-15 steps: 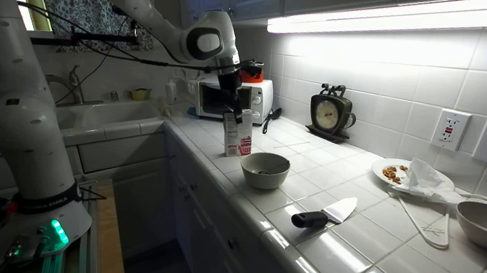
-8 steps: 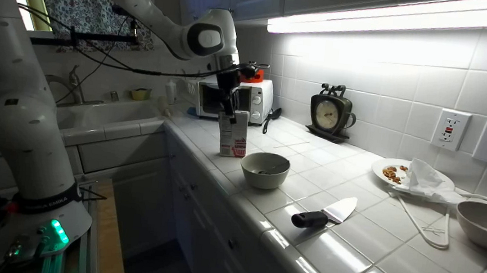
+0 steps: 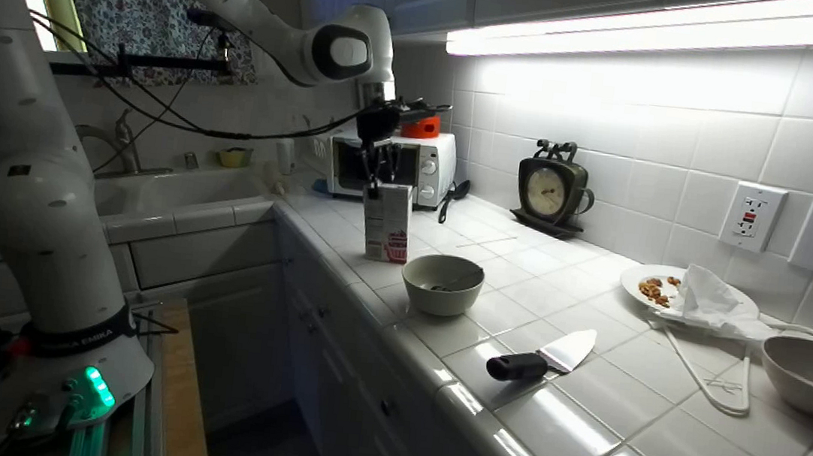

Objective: Turn the box on the table around

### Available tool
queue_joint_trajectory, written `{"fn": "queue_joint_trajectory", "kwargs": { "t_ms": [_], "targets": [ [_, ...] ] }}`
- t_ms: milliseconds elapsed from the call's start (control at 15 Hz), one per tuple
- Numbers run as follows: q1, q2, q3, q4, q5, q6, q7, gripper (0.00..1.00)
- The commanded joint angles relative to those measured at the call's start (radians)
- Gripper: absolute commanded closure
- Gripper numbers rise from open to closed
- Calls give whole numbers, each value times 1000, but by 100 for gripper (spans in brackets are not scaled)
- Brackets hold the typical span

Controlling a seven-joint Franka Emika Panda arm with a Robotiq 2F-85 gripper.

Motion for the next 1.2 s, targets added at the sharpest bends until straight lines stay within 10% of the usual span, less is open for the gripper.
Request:
{"fn": "queue_joint_trajectory", "kwargs": {
  "t_ms": [0, 267, 1133],
  "targets": [
    [-4, -21, 11, 13, 41, -19, 79, 21],
    [-1, -64, 14, 5, -8, -58, 45, 0],
    [-31, -4, -51, 33, 4, 102, -532, 0]
  ]
}}
